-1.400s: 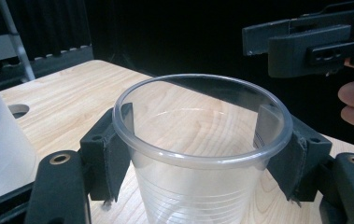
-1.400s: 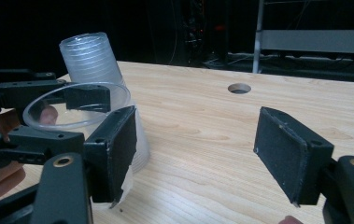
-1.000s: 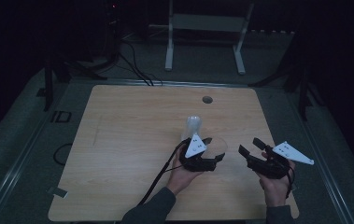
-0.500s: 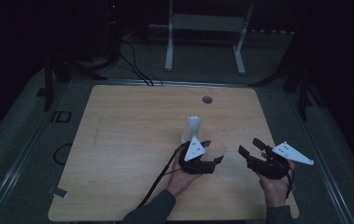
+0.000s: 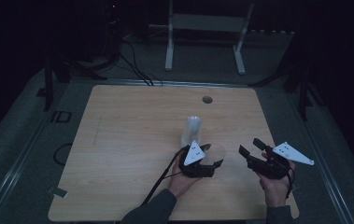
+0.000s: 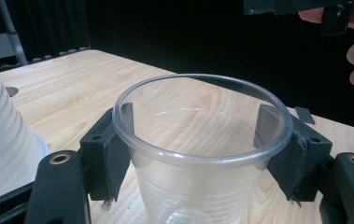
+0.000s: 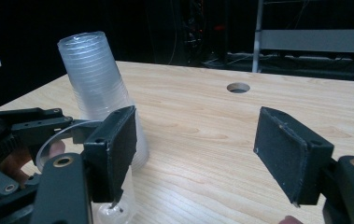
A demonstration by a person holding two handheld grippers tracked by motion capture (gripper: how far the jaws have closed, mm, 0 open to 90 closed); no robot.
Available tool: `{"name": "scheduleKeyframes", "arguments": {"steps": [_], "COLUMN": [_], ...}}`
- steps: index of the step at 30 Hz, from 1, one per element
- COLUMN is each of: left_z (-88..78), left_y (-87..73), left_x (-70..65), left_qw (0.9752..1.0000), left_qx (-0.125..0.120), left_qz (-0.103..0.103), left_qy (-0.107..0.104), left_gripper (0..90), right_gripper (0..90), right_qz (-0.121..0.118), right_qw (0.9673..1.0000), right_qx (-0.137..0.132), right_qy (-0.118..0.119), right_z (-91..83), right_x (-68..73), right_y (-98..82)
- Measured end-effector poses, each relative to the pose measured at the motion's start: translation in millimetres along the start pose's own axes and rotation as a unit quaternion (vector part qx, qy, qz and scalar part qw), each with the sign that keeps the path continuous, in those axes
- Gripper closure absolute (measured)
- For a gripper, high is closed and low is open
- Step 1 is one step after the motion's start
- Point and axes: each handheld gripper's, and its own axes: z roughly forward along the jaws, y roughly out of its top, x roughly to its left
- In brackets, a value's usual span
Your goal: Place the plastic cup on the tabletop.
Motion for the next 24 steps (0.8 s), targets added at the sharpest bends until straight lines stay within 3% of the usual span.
{"name": "scheduleKeyframes", "arguments": {"steps": [11,24], "left_z": [3.8,7.0], "left_y": [-7.4,-16.2], "left_x": [-1.6,0.2], "left_qw": [1.0000,1.0000], "left_qx": [0.003,0.006], "left_qz": [0.002,0.004], "left_qy": [-0.004,0.006], "left_gripper": [29.5,29.0], "right_gripper": [29.6,29.6], "right_qz": [0.001,0.001], "right_qw": [1.0000,1.0000], "right_qx": [-0.001,0.001], "right_qy": [-0.001,0.000], "right_z": [-0.9,0.0], "right_x": [-1.2,-1.3], "right_y": [0.0,-0.7]}}
